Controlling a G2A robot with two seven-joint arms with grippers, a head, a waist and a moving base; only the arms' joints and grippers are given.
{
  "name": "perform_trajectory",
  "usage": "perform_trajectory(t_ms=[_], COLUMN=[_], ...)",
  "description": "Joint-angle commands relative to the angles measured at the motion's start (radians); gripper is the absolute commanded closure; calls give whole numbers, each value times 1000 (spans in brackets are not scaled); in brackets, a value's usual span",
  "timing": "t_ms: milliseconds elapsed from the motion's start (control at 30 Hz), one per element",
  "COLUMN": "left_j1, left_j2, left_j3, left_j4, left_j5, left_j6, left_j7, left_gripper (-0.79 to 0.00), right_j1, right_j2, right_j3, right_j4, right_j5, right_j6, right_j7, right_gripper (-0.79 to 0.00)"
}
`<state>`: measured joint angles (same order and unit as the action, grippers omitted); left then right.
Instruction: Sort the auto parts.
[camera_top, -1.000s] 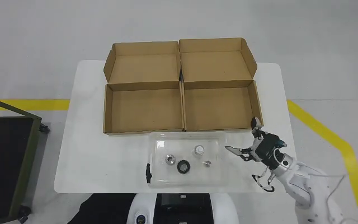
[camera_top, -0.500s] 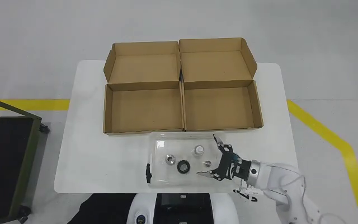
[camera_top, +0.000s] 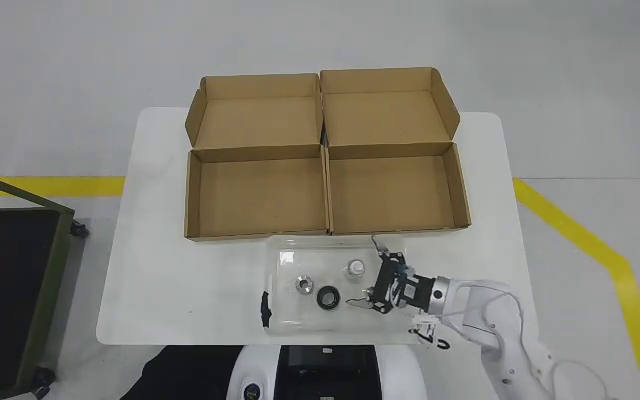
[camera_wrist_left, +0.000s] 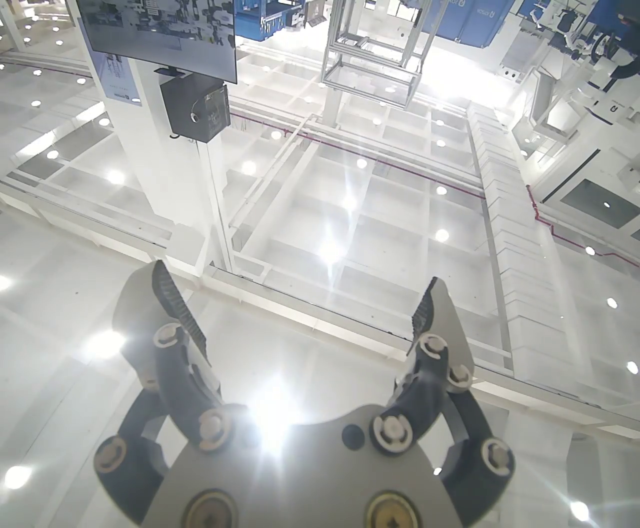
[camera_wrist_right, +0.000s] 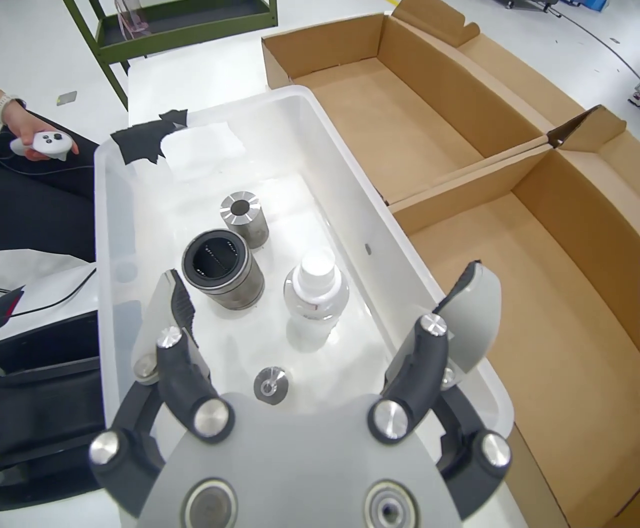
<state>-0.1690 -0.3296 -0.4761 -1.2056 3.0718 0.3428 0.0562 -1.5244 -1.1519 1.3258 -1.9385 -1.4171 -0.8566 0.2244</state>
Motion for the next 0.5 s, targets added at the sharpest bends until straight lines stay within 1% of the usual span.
perform_trajectory(t_ms=[0,67,133,200,300,367,467], left_j1=[0,0,0,0,0,0,0], left_j2=[0,0,0,0,0,0,0], left_j3=[0,0,0,0,0,0,0], left_j4=[0,0,0,0,0,0,0], left_j5=[0,0,0,0,0,0,0], left_j6=[0,0,0,0,0,0,0], left_j7=[0,0,0,0,0,0,0], left_gripper=[-785,-785,-785,-785,-785,-785,-785], right_j1=[1,4,8,14,22,27,34], right_j2=[1,2,3,4,5,6,8], right_j3=[-8,-16,-23,-29,-38,-44,-51], right_j4=[3,11,20,30,40,46,55], right_j5=[-13,-23,-29,-34,-39,-42,-43], right_j6=[6,13,18,25,31,36,41], right_j7=[-2,-2,-2,-1,4,6,5], right_gripper=[-785,-742,-739,-708,-603,-585,-526])
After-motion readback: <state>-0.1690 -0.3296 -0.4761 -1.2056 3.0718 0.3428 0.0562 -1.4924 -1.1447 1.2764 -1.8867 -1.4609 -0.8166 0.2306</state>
